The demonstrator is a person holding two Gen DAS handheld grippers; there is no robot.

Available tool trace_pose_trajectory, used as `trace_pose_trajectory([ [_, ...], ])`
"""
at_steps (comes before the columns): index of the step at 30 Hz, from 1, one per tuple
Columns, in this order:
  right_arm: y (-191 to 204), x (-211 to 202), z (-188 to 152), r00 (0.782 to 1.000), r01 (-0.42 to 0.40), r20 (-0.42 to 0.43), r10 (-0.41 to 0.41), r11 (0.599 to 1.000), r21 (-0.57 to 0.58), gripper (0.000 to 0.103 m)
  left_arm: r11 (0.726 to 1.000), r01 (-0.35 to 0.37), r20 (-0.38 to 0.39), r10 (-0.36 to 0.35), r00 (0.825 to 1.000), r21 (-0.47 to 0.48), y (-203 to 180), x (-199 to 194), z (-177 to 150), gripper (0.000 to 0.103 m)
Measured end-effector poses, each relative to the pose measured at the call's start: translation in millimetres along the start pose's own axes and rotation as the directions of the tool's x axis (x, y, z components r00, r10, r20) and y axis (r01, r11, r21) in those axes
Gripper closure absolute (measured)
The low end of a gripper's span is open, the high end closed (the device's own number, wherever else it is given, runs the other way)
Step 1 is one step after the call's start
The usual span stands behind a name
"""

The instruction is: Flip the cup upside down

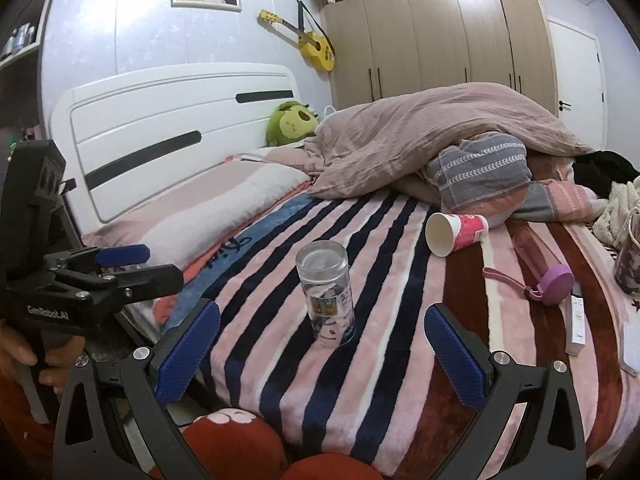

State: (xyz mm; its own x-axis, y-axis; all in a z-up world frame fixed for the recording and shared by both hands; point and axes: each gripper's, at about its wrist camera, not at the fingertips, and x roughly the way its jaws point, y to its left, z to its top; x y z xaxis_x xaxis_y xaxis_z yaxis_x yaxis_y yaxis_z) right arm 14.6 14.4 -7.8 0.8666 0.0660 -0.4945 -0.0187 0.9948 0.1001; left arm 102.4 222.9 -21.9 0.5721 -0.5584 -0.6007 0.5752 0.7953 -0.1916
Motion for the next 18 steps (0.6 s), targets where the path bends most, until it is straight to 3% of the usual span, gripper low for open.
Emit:
trace_pose_trajectory([
  [18, -4, -13, -1, 1.0, -0.004, 0.004, 0.004, 1.0, 0.017, 0.0, 1.0, -0.008, 0.009, 0.008, 1.0, 0.006, -3, -10, -2, 0.001],
])
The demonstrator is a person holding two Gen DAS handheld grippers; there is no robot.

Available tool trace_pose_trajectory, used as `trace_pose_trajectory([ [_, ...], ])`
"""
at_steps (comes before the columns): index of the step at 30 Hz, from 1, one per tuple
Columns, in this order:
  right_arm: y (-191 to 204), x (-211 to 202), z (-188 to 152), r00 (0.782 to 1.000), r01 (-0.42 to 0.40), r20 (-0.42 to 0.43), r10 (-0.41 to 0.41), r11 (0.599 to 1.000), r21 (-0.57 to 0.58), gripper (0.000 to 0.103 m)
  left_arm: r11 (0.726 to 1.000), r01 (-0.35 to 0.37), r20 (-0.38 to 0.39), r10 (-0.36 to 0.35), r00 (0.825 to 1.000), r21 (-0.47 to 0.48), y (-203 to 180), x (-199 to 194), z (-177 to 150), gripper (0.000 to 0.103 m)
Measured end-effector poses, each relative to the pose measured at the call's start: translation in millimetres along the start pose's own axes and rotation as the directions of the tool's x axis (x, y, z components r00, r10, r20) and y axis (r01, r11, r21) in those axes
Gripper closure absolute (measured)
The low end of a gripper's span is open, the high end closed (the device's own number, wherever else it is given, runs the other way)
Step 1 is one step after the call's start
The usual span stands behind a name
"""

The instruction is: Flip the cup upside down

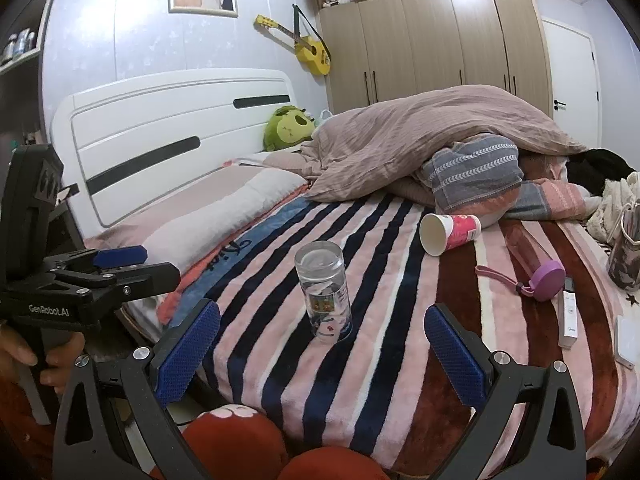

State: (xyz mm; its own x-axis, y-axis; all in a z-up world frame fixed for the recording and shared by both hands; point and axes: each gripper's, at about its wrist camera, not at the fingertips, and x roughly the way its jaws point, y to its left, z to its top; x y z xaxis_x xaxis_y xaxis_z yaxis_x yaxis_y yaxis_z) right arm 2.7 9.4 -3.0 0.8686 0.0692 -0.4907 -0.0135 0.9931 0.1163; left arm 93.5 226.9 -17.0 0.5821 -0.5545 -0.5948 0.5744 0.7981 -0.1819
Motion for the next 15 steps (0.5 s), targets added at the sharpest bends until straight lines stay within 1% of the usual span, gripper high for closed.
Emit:
trace_pose_trajectory([
  [4, -0.1, 0.5, -0.2, 1.0, -0.002, -0.012, 0.002, 1.0, 0.003, 0.0, 1.0, 0.001, -0.004, -0.001, 1.0, 0.0, -0.7, 1.9, 0.8, 0.001],
  [15, 0.2, -2.8, 0.2, 1.0, -0.004, -0.001, 0.004, 1.0, 0.006, 0.0, 1.0, 0.008, -0.004, -0.008, 1.0, 0.003, 0.8, 2.0, -0.3, 0.001],
])
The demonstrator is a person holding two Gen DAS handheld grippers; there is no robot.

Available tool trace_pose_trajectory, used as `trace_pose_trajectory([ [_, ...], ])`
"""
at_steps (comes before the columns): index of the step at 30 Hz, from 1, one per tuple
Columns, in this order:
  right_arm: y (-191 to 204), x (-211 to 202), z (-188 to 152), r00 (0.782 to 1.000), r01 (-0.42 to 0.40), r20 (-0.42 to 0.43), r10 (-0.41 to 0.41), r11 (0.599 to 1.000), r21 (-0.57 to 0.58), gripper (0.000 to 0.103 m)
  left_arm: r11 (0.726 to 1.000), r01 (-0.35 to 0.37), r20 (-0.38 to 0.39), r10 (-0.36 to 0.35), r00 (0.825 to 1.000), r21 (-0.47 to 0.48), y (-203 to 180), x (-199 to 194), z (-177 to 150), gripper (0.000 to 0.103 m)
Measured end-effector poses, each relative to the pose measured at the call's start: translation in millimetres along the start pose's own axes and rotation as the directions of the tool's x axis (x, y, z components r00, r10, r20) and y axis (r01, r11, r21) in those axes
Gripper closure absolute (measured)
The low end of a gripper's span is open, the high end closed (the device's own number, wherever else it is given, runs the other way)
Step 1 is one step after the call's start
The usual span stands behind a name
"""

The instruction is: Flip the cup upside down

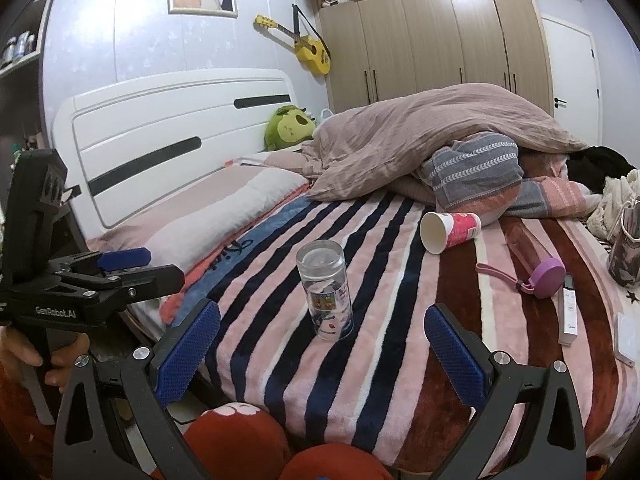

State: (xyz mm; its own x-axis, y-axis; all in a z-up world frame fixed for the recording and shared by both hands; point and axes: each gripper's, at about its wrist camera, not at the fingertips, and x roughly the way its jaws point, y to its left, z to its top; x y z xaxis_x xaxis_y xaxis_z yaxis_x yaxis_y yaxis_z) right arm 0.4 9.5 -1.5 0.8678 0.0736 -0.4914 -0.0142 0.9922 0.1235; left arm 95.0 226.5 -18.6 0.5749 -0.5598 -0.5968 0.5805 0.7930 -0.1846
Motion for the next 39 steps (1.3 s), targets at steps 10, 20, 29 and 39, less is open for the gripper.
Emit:
trace_pose_trajectory([
  [10, 3, -7, -1, 1.0, -0.01, -0.005, 0.01, 1.0, 0.006, 0.0, 1.0, 0.0, -0.005, 0.0, 1.0, 0.002, -2, -1, -3, 0.001],
  [20, 5, -12, -2, 1.0, -0.016, -0.001, 0.016, 1.0, 0.013, 0.0, 1.0, 0.001, -0.002, -0.001, 1.0, 0.005, -2, -3, -4, 0.001],
  [29, 3, -14, -3, 1.0, -0.017, 0.0, 0.017, 1.0, 0.012, 0.0, 1.0, 0.001, -0.002, -0.001, 1.0, 0.007, -3, -6, -5, 0.001],
  [39, 3, -18, -3, 1.0, -0.018, 0.007, 0.018, 1.0, 0.009, 0.0, 1.0, 0.001, -0.001, -0.001, 1.0, 0.007, -6, -7, -6, 0.001],
])
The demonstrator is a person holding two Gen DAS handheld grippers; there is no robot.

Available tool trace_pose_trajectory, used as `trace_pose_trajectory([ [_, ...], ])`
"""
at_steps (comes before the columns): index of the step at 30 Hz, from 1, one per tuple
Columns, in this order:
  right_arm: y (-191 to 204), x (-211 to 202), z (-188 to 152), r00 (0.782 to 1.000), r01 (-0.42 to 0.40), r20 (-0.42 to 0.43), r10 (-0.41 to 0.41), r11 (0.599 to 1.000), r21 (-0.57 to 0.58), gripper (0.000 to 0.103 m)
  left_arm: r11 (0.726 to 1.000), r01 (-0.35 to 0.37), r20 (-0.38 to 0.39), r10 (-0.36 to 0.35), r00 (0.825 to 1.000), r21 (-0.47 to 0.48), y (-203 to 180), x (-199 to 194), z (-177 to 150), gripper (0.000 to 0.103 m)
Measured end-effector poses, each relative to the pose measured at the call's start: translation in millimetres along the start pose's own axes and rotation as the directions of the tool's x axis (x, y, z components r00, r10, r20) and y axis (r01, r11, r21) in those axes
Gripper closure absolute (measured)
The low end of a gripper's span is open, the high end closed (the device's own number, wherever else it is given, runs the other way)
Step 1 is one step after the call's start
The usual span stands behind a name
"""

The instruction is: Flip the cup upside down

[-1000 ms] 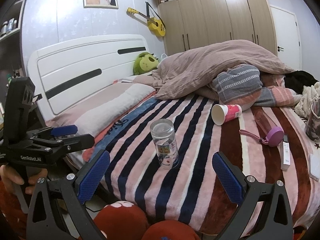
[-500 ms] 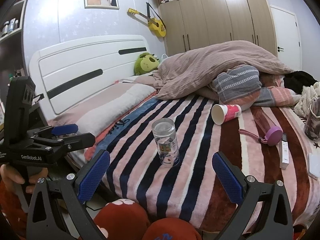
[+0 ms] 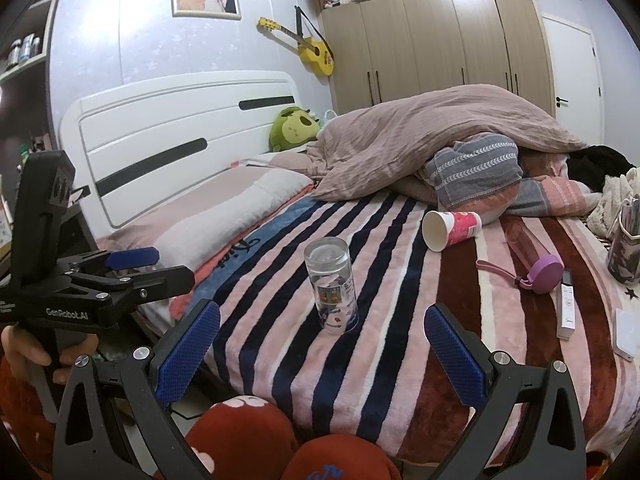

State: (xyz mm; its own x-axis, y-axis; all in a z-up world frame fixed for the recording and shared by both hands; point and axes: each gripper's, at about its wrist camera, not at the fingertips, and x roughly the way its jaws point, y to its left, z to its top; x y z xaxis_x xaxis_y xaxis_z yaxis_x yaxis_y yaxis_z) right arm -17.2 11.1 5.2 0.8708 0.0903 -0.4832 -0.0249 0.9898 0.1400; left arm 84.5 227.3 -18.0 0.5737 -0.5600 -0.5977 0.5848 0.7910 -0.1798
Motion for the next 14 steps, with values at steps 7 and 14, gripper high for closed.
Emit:
trace_pose_trajectory([
  [7, -0.1, -1.6, 0.0, 1.0, 0.002, 0.002, -0.002, 1.0, -0.003, 0.0, 1.0, -0.004, -0.001, 0.004, 1.0, 0.001, -2.5, -2.1, -1.2, 0.001],
  [14, -0.1, -3.5, 1.0, 1.0, 0.003, 0.005, -0.003, 1.0, -0.002, 0.0, 1.0, 0.005, -0.002, -0.005, 1.0, 0.006, -4.5, -5.3, -1.1, 0.001],
])
